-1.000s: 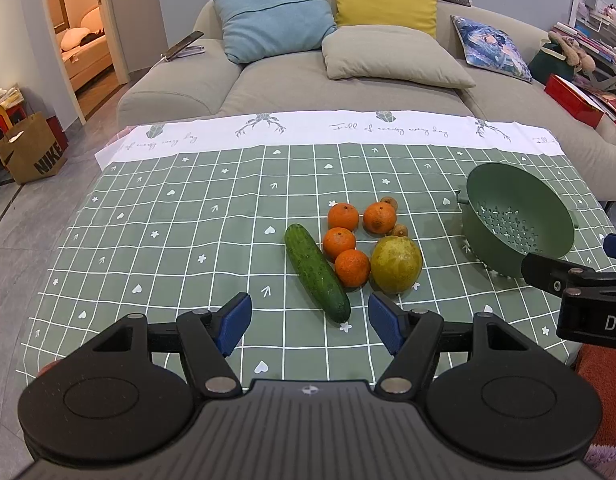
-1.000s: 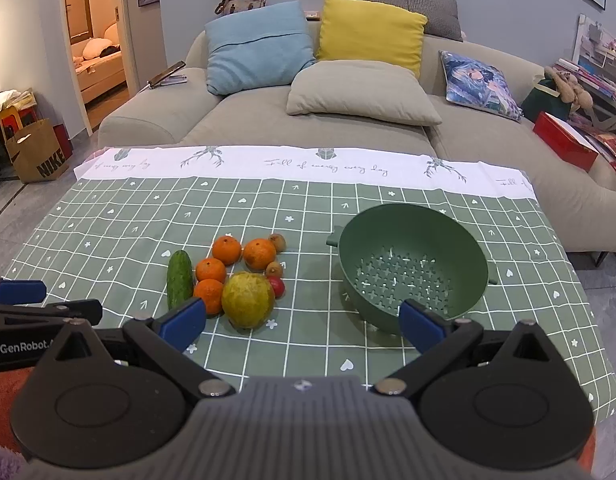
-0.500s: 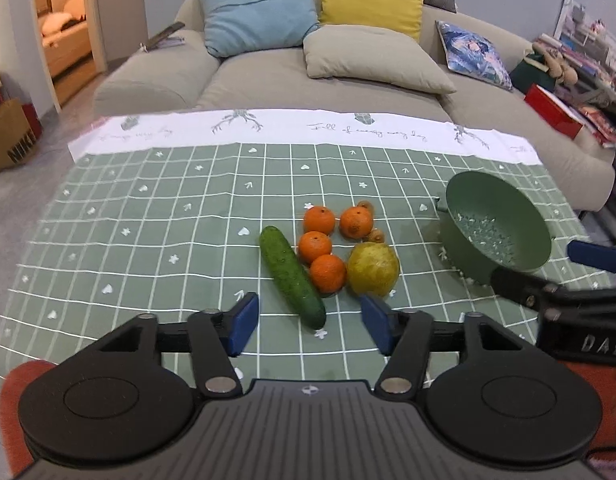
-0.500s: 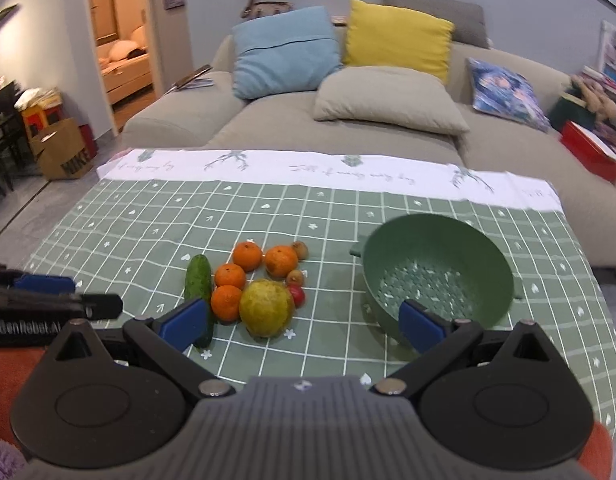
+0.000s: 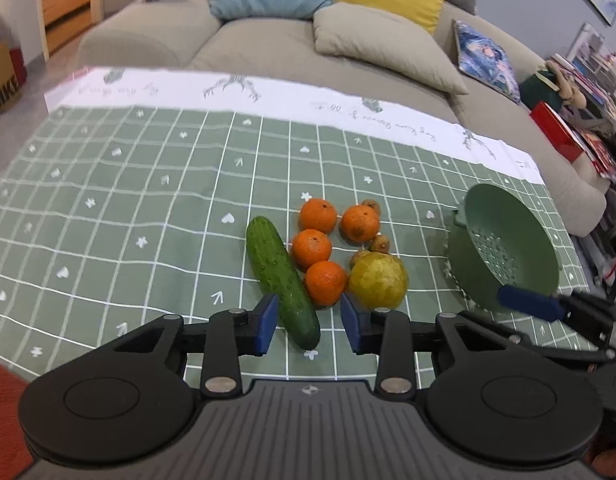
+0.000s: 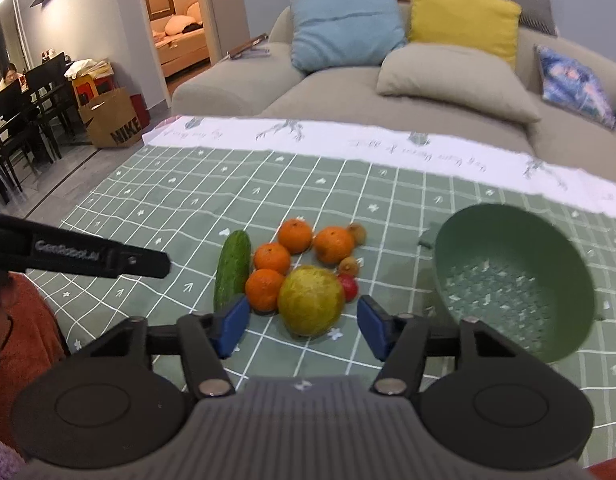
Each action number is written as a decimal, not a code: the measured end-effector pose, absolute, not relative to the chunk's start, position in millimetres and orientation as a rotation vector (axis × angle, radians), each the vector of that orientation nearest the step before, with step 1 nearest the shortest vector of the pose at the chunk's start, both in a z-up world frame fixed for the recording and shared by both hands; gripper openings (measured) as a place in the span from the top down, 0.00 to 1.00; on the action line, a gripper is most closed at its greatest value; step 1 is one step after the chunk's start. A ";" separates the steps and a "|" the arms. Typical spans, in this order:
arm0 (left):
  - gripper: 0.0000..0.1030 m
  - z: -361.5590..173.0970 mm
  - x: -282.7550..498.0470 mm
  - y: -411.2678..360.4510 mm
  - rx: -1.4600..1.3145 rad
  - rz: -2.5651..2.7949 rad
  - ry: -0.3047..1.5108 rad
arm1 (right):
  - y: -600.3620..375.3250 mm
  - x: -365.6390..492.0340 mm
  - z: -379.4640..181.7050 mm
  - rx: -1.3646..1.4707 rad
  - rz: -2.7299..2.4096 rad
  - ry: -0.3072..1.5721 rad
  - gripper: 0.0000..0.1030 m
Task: Organize fruits
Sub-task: 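Grasp the yellow-green pear with the right tool while the left tool grasps the cucumber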
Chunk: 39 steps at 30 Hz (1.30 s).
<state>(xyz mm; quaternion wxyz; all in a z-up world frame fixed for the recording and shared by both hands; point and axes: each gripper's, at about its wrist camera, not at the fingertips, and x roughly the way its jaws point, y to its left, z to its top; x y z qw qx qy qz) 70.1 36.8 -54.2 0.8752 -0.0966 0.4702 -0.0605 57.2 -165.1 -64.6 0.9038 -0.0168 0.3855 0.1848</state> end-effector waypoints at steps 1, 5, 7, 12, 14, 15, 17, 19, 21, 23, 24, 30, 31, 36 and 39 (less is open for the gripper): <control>0.59 -58.9 74.9 38.7 -0.221 -0.126 0.991 | -163.3 62.3 -69.2 -0.029 0.381 0.809 0.45; 0.59 -77.7 95.1 43.8 -0.262 -0.078 1.018 | -157.4 85.5 -89.3 -0.001 0.380 0.870 0.45; 0.59 -86.8 104.2 45.2 -0.272 -0.061 1.034 | -154.2 96.4 -99.4 0.016 0.381 0.896 0.45; 0.59 -107.4 126.4 48.1 -0.307 -0.030 1.087 | -147.6 123.0 -120.9 0.066 0.381 0.959 0.45; 0.59 -114.6 135.6 49.4 -0.320 -0.019 1.106 | -145.8 131.1 -127.2 0.076 0.369 0.974 0.45; 0.59 -117.5 139.5 49.6 -0.325 -0.015 1.115 | -145.7 135.0 -130.4 0.079 0.363 0.982 0.45; 0.59 -123.1 146.0 50.7 -0.331 -0.010 1.129 | -146.6 142.4 -136.7 0.097 0.353 1.003 0.45; 0.59 -128.7 152.1 51.2 -0.338 0.000 1.146 | -148.4 147.8 -142.6 0.117 0.349 1.024 0.45; 0.59 -133.1 158.0 52.8 -0.354 0.006 1.159 | -150.7 153.0 -148.0 0.138 0.346 1.042 0.43; 0.59 -136.6 163.1 52.1 -0.356 0.005 1.170 | -151.2 156.9 -151.9 0.153 0.350 1.054 0.41; 0.59 -137.9 166.1 51.7 -0.348 0.011 1.175 | -151.2 158.6 -153.3 0.160 0.352 1.058 0.40; 0.57 -148.3 175.1 52.8 -0.343 0.016 1.207 | -148.7 166.8 -162.9 0.175 0.361 1.089 0.39; 0.57 -150.0 175.6 53.9 -0.356 0.011 1.210 | -148.5 167.1 -164.7 0.176 0.362 1.094 0.39; 0.58 -151.6 177.9 55.1 -0.365 -0.004 1.220 | -145.6 168.6 -166.3 0.161 0.365 1.100 0.39; 0.59 -151.7 177.8 56.6 -0.374 -0.010 1.222 | -144.5 170.6 -165.8 0.157 0.365 1.103 0.40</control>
